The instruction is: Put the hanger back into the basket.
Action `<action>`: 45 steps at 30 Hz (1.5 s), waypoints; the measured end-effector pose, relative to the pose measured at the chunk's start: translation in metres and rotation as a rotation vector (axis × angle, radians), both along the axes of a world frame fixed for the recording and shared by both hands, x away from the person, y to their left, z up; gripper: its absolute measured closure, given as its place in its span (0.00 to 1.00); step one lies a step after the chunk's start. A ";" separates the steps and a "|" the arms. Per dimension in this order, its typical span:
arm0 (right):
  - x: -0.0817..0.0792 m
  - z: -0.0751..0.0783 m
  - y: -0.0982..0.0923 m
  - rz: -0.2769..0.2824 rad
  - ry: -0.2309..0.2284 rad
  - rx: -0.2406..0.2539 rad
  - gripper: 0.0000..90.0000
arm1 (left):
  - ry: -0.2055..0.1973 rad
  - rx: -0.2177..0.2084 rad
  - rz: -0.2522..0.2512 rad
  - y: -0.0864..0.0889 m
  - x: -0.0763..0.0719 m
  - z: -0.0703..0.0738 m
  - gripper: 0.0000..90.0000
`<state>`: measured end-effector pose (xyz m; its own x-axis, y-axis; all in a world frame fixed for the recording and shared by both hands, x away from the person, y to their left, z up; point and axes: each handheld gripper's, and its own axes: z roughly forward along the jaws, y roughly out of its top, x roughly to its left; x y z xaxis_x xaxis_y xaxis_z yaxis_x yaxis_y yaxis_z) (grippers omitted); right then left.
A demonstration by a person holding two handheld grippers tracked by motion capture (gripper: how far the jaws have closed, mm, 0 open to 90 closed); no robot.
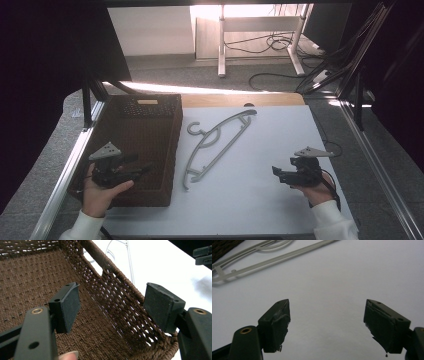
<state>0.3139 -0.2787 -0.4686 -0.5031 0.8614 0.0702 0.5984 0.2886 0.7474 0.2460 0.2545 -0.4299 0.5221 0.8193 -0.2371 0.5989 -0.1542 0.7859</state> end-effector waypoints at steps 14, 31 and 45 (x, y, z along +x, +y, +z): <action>-0.001 0.003 0.006 0.017 -0.002 -0.035 0.29 | -0.014 0.016 -0.022 -0.004 -0.007 0.001 0.32; 0.017 0.002 0.033 0.094 0.056 -0.027 0.58 | -0.022 0.002 -0.018 0.003 -0.008 0.005 0.31; 0.071 0.007 0.107 0.097 0.098 -0.070 0.47 | -0.021 0.003 -0.021 0.004 -0.008 0.005 0.31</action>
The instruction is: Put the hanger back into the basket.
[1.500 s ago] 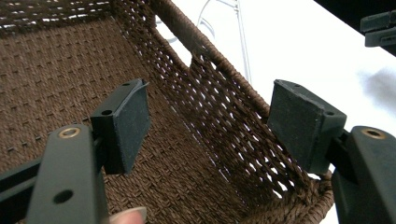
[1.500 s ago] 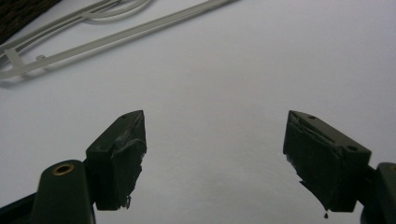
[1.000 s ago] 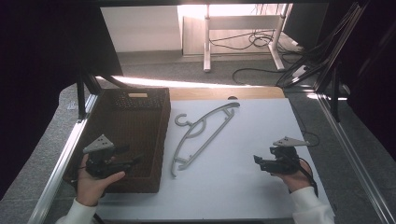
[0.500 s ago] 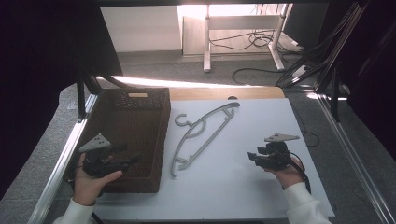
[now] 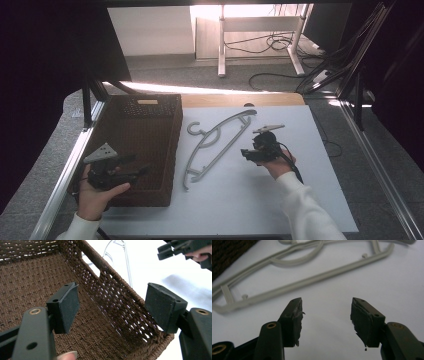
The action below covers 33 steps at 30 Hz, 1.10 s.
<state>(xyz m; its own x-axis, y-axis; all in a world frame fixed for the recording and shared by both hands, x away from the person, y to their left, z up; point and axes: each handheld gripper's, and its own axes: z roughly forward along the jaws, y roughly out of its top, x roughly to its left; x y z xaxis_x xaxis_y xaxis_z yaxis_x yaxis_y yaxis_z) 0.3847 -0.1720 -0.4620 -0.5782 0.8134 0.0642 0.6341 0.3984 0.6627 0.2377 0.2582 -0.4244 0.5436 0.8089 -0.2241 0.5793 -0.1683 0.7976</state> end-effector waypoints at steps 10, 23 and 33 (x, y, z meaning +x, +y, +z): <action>0.043 0.001 0.048 -0.053 0.015 0.006 0.45 | -0.002 0.000 0.000 0.001 0.000 0.000 0.31; 0.086 -0.016 0.099 -0.139 0.092 -0.001 0.52 | -0.002 0.006 -0.002 0.001 0.001 -0.002 0.30; 0.107 -0.034 0.118 -0.210 0.138 -0.055 0.60 | -0.004 0.003 0.000 0.004 0.001 -0.002 0.30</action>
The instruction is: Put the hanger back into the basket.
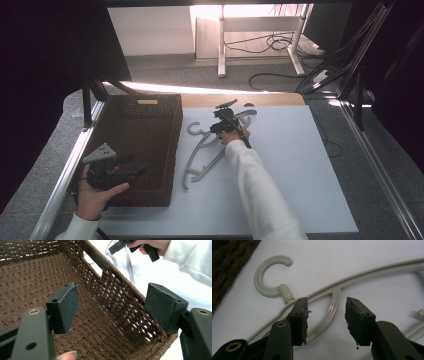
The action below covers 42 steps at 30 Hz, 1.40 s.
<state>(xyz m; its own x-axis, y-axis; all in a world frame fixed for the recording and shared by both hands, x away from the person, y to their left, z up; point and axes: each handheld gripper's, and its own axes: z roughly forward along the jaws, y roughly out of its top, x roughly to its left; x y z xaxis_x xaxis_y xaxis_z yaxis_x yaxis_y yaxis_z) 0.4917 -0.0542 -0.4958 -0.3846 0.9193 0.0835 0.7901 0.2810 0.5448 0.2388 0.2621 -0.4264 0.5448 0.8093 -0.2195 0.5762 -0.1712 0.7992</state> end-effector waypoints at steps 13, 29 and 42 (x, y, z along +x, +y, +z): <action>0.008 -0.011 0.008 -0.054 0.032 -0.051 0.78 | -0.001 0.002 0.003 0.003 0.001 -0.001 0.30; 0.011 -0.016 0.009 -0.160 0.026 -0.029 0.88 | -0.002 0.005 0.010 0.003 0.001 -0.002 0.30; 0.011 -0.014 0.001 -0.156 0.026 0.019 0.91 | -0.002 0.007 0.015 0.004 0.001 -0.002 0.30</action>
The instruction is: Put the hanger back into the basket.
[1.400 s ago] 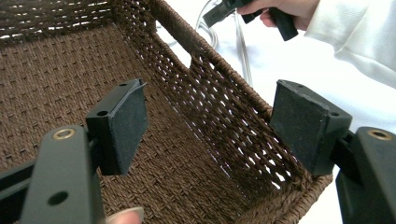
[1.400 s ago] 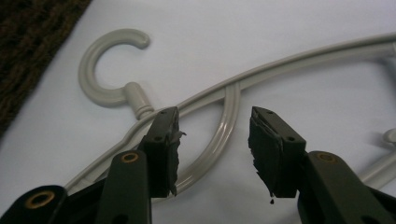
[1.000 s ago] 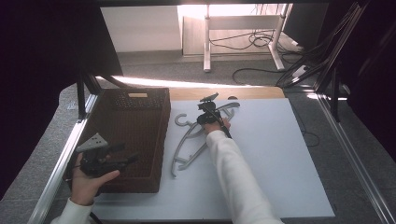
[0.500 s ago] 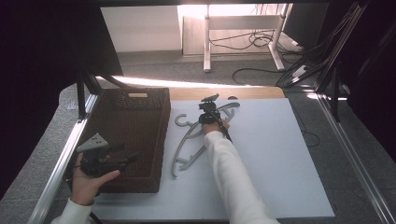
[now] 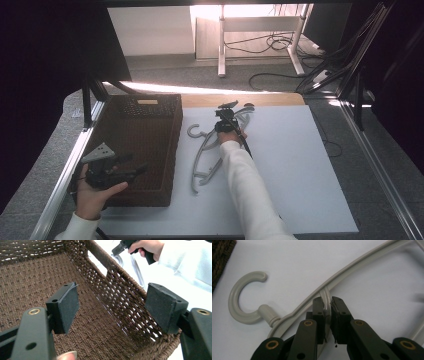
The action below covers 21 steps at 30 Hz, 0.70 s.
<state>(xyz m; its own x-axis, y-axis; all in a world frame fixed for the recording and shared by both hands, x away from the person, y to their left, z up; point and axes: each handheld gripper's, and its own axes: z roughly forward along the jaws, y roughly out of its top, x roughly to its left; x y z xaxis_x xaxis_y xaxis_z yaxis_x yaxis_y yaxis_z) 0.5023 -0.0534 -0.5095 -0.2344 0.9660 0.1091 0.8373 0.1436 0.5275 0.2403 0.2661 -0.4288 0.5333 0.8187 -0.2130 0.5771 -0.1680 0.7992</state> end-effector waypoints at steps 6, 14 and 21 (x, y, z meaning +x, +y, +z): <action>-0.002 0.009 -0.008 0.029 -0.034 0.058 0.92 | 0.000 -0.001 0.000 0.000 0.000 0.000 0.30; -0.004 0.025 -0.030 0.070 -0.029 0.269 0.94 | 0.000 0.000 0.003 0.000 0.000 0.000 0.30; -0.006 0.035 -0.049 0.081 -0.029 0.431 0.95 | 0.002 0.002 0.004 0.000 0.001 0.000 0.30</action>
<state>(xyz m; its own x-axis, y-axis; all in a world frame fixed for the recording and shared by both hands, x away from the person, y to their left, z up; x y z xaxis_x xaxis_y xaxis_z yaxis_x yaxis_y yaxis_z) 0.4967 -0.1028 -0.4746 -0.3167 0.8121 0.4902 0.8163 -0.0299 0.5769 0.2410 0.2656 -0.4292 0.5296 0.8211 -0.2128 0.5794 -0.1669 0.7978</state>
